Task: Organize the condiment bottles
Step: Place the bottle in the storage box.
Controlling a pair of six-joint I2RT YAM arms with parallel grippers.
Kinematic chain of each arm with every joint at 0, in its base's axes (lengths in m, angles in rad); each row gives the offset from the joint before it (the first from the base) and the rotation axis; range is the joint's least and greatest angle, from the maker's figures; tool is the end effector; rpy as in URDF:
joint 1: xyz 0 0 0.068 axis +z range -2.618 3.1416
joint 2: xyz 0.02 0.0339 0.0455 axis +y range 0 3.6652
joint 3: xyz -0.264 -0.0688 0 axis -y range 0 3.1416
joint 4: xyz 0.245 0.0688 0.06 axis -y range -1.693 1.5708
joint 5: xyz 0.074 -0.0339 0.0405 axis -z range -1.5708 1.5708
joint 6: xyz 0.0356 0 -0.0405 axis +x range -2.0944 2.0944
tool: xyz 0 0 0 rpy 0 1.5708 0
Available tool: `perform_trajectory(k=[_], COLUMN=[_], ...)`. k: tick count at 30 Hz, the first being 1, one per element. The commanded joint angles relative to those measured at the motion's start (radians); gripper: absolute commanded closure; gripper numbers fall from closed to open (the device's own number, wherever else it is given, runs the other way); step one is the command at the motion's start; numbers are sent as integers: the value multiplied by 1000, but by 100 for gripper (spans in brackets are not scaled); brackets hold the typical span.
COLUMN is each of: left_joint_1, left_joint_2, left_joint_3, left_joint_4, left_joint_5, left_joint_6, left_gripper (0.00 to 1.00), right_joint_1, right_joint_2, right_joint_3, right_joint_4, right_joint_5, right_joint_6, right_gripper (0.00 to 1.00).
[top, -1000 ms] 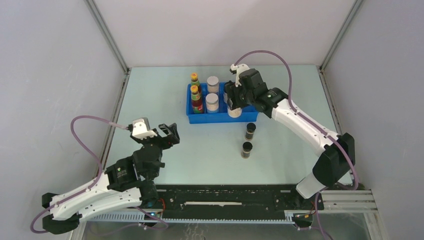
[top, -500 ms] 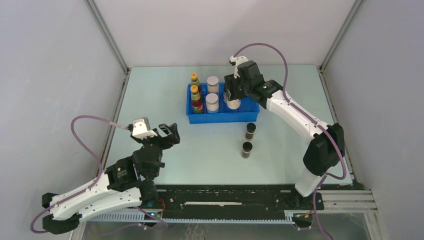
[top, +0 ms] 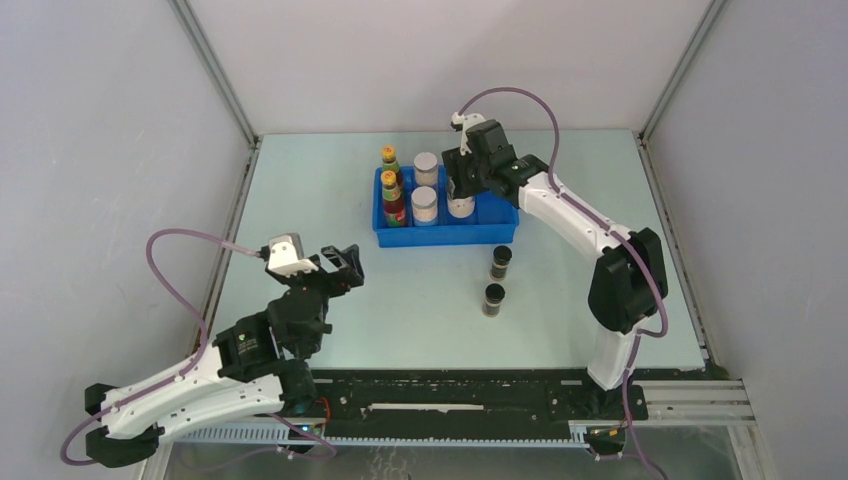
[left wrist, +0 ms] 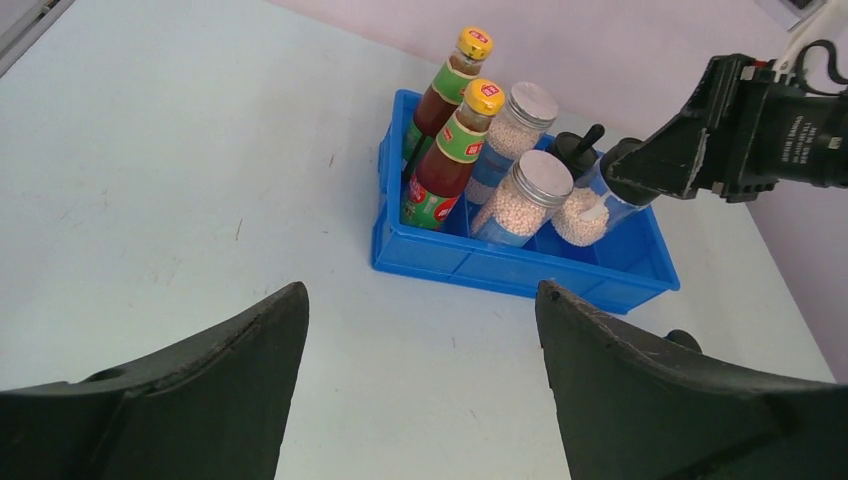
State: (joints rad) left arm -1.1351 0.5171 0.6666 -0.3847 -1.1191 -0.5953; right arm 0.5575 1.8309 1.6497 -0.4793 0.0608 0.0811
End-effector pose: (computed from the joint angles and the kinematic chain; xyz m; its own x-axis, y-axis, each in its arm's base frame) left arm 0.0759 -0.0870 0.3190 -0.0963 -0.3732 -0.9228 -0.0332 0.9277 -0.3717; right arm 0.3628 0.2236 0.3163 -0.5584 -0.2528 -0.7901 -0.4436 0.8958 0.0268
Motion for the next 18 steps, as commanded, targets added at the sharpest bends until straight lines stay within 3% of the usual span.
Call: perform_trajectory(k=[1, 18], left_joint_1=[-5, -5], left_joint_2=[7, 15], left_joint_3=[-26, -34], left_joint_4=[46, 70], left_joint_5=[-3, -2], left_joint_6=[20, 39], left_gripper=[12, 12], right_joint_1=[-16, -30], right_joint_2=[10, 52], right_joint_3=[64, -37], right_joint_4=[81, 154], right_joint_5=[-20, -44], right_joint_6=[-5, 23], right_gripper=[100, 100])
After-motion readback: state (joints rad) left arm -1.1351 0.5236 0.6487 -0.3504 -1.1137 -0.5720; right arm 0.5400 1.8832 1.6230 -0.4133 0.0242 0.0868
